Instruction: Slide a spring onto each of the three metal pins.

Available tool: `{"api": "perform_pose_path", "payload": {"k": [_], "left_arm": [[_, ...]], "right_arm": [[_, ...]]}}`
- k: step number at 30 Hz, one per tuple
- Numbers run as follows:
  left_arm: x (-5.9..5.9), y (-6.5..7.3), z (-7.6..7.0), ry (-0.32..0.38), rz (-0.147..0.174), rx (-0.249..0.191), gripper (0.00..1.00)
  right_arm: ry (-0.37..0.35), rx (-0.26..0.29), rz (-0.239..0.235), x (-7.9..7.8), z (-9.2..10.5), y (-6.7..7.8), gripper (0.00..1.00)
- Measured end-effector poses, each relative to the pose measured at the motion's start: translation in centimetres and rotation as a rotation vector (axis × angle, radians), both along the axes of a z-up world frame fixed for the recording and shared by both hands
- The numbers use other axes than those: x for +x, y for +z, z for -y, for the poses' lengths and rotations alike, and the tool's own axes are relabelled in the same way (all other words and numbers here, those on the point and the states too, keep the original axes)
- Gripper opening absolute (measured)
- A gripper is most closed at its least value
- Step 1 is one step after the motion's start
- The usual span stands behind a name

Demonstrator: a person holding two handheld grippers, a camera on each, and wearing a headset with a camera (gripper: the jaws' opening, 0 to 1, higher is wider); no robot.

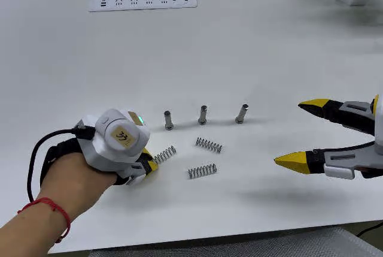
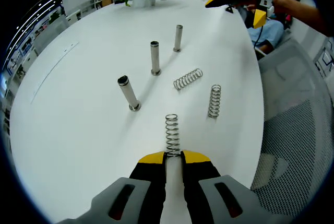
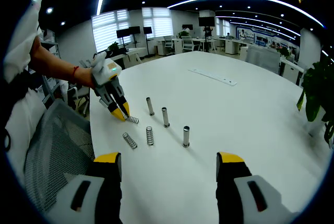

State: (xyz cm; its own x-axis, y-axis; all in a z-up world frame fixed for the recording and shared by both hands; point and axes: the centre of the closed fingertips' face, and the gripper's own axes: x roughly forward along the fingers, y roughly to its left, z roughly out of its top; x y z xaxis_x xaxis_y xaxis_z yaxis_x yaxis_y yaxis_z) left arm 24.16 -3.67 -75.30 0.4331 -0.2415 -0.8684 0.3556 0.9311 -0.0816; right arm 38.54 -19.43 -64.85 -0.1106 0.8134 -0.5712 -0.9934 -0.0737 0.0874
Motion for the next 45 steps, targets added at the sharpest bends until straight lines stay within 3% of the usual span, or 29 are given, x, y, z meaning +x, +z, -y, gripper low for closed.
{"api": "perform_pose_path", "payload": {"k": [32, 36, 45], "left_arm": [[-0.5, 0.7, 0.8, 0.032, -0.002, -0.098, 0.1], [-0.4, 1.1, 0.8, 0.055, 0.008, -0.127, 0.1], [-0.5, 1.3, 0.9, 0.062, 0.016, -0.146, 0.09]], "right_arm": [[0.003, -0.008, -0.011, -0.1, -0.1, -0.6, 0.74], [0.004, -0.007, -0.012, -0.4, -0.2, -0.4, 0.73], [0.008, -0.007, -0.017, -0.4, -0.3, -0.6, 0.73]]}}
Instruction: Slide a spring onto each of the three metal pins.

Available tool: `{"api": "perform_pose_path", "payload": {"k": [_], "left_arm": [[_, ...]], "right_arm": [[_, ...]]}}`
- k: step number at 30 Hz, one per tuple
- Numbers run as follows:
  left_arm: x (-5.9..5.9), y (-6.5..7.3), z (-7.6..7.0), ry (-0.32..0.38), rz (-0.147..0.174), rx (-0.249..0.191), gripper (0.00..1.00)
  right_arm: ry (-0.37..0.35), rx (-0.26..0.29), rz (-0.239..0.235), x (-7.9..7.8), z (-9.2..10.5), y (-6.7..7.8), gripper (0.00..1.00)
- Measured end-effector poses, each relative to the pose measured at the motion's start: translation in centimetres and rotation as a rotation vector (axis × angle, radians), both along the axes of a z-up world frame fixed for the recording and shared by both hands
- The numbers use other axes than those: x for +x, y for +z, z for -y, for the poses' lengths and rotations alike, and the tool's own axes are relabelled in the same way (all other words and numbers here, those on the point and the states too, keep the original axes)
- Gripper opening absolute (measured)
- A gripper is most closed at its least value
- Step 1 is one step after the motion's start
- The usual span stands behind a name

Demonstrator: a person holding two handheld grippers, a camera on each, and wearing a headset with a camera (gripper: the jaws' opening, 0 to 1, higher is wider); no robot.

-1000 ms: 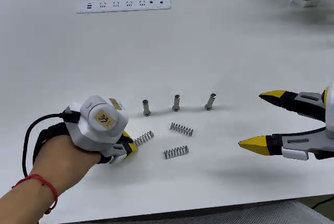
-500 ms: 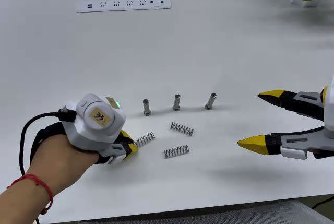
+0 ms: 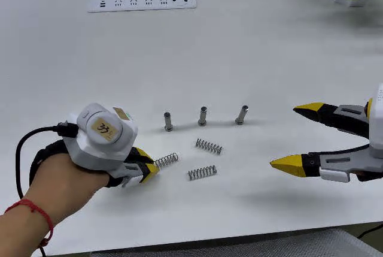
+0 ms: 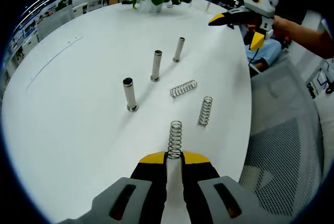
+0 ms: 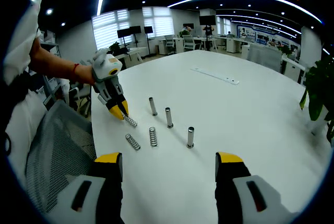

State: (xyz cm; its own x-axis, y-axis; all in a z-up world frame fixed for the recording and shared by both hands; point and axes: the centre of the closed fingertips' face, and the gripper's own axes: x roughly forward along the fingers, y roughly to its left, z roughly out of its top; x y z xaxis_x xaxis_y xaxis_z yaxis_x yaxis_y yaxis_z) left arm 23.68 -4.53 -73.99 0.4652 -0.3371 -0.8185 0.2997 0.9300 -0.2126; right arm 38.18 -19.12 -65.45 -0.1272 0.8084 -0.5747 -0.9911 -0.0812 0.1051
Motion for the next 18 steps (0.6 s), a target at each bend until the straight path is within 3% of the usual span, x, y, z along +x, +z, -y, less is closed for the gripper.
{"api": "perform_pose_path", "payload": {"k": [8, 13, 18], "left_arm": [[0.0, 0.5, 0.1, 0.013, 0.017, -0.02, 0.09], [-0.2, 1.5, 0.1, 0.028, 0.052, -0.054, 0.09], [-0.1, 3.4, 0.4, 0.064, 0.102, -0.103, 0.09]], "right_arm": [[0.004, 0.005, -0.002, -0.1, -0.3, 0.2, 0.73], [0.005, 0.019, -0.009, -0.5, -0.7, 0.9, 0.73], [0.013, 0.034, -0.009, -0.6, -1.0, 1.6, 0.72]]}}
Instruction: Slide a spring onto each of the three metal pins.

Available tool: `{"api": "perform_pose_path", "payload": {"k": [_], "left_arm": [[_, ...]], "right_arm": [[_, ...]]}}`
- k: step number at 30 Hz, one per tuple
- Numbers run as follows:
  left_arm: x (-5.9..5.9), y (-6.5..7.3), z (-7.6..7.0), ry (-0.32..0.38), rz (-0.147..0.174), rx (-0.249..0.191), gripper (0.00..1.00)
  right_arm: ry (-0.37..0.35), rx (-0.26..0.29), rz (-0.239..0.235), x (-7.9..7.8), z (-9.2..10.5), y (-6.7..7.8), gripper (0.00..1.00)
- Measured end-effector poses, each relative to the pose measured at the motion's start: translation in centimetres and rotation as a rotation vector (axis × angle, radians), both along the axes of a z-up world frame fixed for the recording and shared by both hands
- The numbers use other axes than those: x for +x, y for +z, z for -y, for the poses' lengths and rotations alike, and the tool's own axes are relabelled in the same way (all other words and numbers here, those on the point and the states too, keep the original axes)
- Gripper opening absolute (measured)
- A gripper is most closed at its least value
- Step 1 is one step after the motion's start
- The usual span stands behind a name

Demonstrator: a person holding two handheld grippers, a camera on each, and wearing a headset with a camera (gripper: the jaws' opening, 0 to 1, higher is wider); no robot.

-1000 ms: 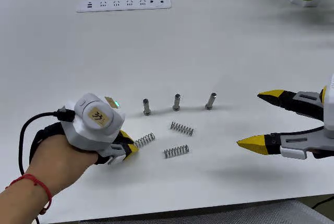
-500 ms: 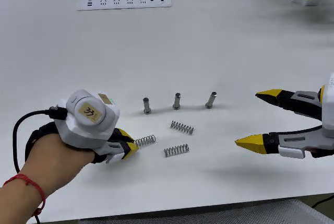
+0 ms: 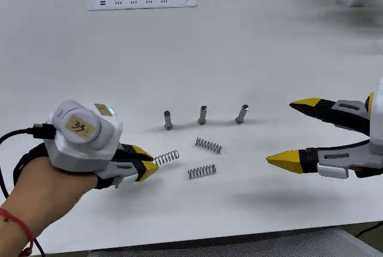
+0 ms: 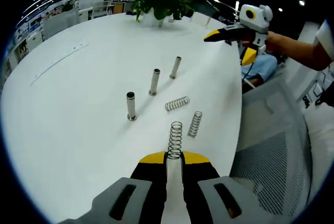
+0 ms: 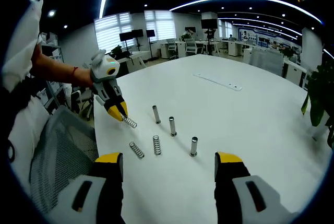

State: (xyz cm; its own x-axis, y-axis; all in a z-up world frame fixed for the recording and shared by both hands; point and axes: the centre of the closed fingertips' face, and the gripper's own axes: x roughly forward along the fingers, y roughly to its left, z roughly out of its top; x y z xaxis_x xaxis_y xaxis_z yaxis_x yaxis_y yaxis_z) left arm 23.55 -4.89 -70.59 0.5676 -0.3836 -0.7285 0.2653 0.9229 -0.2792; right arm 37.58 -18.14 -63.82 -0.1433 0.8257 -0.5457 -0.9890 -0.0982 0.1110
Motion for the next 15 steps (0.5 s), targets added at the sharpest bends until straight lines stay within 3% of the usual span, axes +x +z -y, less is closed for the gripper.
{"api": "perform_pose_path", "payload": {"k": [5, 9, 13, 14, 15], "left_arm": [[0.6, 2.6, 0.5, 0.022, 0.072, -0.04, 0.09], [1.5, 4.8, 1.0, 0.04, 0.139, -0.071, 0.09], [2.7, 7.1, 1.6, 0.049, 0.215, -0.107, 0.09], [3.2, 8.1, 1.9, 0.053, 0.255, -0.129, 0.09], [3.4, 8.8, 2.2, 0.062, 0.275, -0.15, 0.09]], "right_arm": [[0.003, 0.025, -0.02, -0.4, -0.7, 0.7, 0.7], [0.009, 0.052, -0.043, -1.2, -1.8, 2.2, 0.68], [0.014, 0.079, -0.085, -2.3, -2.8, 3.6, 0.66], [0.017, 0.09, -0.095, -2.2, -3.2, 3.5, 0.65], [0.018, 0.104, -0.103, -2.4, -3.4, 3.8, 0.64]]}}
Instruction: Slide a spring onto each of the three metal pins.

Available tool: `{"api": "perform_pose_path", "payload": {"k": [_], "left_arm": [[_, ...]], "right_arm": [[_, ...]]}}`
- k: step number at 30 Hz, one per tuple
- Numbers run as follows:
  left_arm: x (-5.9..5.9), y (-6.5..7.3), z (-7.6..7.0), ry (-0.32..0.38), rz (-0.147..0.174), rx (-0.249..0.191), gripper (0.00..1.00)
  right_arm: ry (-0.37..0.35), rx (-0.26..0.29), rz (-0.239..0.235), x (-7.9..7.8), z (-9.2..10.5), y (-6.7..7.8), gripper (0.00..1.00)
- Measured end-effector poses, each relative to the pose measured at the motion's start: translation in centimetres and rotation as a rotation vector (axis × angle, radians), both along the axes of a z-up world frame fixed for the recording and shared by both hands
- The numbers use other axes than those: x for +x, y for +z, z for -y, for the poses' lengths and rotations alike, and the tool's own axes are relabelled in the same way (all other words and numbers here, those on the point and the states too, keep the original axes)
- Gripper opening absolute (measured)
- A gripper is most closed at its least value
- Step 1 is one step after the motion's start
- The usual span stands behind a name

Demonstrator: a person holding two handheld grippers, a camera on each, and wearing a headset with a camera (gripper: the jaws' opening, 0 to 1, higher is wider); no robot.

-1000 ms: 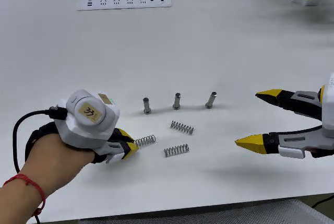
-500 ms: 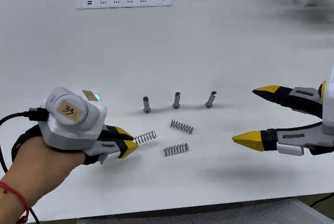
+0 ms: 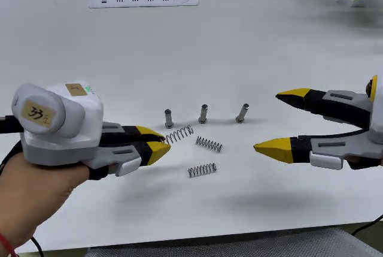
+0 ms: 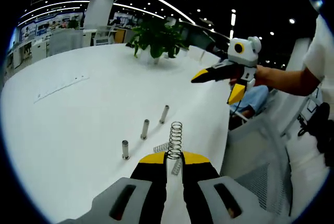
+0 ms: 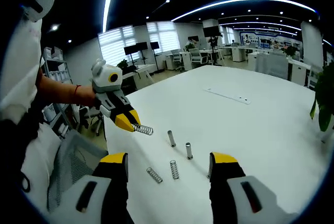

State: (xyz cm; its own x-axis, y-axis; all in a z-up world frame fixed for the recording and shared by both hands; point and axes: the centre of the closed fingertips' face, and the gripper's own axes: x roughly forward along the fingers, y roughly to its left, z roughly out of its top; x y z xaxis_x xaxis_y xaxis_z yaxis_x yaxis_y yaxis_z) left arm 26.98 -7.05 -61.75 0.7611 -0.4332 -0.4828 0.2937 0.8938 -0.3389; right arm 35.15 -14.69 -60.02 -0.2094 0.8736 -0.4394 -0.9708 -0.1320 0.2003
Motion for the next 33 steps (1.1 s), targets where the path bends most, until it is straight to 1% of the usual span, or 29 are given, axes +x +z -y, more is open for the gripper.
{"api": "perform_pose_path", "payload": {"k": [1, 2, 3, 4, 5, 7, 8, 9, 10, 11, 12, 13, 14, 16, 17, 18, 19, 20, 21, 23, 27, 29, 31, 33], "left_arm": [[0.4, 0.9, 0.2, 0.007, 0.03, -0.019, 0.09], [0.6, 1.4, 0.2, 0.01, 0.048, -0.029, 0.09], [0.7, 1.8, 0.3, 0.013, 0.059, -0.033, 0.09], [1.0, 2.5, 0.4, 0.013, 0.089, -0.04, 0.09], [1.2, 3.0, 0.6, 0.017, 0.108, -0.053, 0.09], [1.5, 3.8, 0.7, 0.024, 0.132, -0.064, 0.09], [1.6, 4.3, 0.8, 0.024, 0.15, -0.069, 0.09], [1.8, 4.9, 0.9, 0.025, 0.175, -0.08, 0.1], [1.9, 5.3, 1.0, 0.026, 0.185, -0.087, 0.1], [2.1, 5.8, 1.1, 0.027, 0.203, -0.094, 0.1], [2.2, 6.0, 1.1, 0.029, 0.213, -0.1, 0.1], [2.4, 6.4, 1.2, 0.033, 0.226, -0.11, 0.1], [2.5, 6.6, 1.2, 0.035, 0.234, -0.12, 0.1], [2.7, 7.0, 1.2, 0.042, 0.248, -0.134, 0.1], [2.8, 7.1, 1.2, 0.044, 0.252, -0.138, 0.1], [2.9, 7.2, 1.2, 0.044, 0.258, -0.147, 0.1], [3.0, 7.3, 1.3, 0.043, 0.264, -0.148, 0.1], [3.0, 7.4, 1.3, 0.042, 0.267, -0.151, 0.1], [3.1, 7.5, 1.5, 0.04, 0.272, -0.159, 0.1], [3.3, 7.8, 1.7, 0.035, 0.281, -0.165, 0.1], [3.7, 8.5, 2.0, 0.032, 0.308, -0.181, 0.1], [3.8, 8.6, 2.0, 0.031, 0.314, -0.185, 0.1], [3.8, 8.8, 2.1, 0.029, 0.322, -0.186, 0.1], [3.8, 9.0, 2.1, 0.031, 0.33, -0.196, 0.1]], "right_arm": [[-0.006, 0.027, -0.029, -0.3, -0.4, 0.7, 0.63], [-0.009, 0.045, -0.053, -0.5, -0.7, 1.2, 0.62], [-0.015, 0.059, -0.073, -0.7, -0.9, 1.6, 0.61], [-0.027, 0.079, -0.104, -0.9, -1.3, 2.1, 0.6], [-0.031, 0.093, -0.126, -1.0, -1.6, 2.4, 0.59], [-0.057, 0.126, -0.187, -1.6, -2.4, 3.4, 0.57], [-0.065, 0.139, -0.214, -1.8, -2.6, 3.6, 0.55], [-0.077, 0.153, -0.243, -1.9, -3.0, 3.7, 0.54], [-0.091, 0.166, -0.264, -1.9, -3.2, 3.9, 0.51], [-0.111, 0.186, -0.312, -1.8, -3.6, 4.4, 0.49], [-0.127, 0.202, -0.351, -1.8, -3.8, 4.7, 0.47], [-0.161, 0.232, -0.42, -1.8, -4.1, 5.4, 0.44], [-0.176, 0.249, -0.462, -1.7, -4.2, 5.7, 0.41], [-0.192, 0.282, -0.518, -1.1, -4.1, 6.1, 0.36], [-0.197, 0.282, -0.511, -1.0, -4.1, 6.0, 0.35], [-0.191, 0.278, -0.501, -1.3, -4.2, 6.2, 0.34], [-0.192, 0.279, -0.504, -1.4, -4.2, 6.2, 0.34], [-0.195, 0.284, -0.513, -1.5, -4.3, 6.5, 0.33], [-0.199, 0.299, -0.543, -1.7, -4.4, 6.9, 0.33], [-0.204, 0.318, -0.576, -1.8, -4.6, 7.5, 0.31], [-0.207, 0.336, -0.599, -1.9, -4.8, 8.3, 0.27], [-0.209, 0.352, -0.626, -1.9, -5.0, 8.8, 0.25], [-0.207, 0.358, -0.63, -1.5, -5.1, 9.0, 0.23], [-0.204, 0.363, -0.63, -1.7, -5.1, 9.3, 0.2]]}}
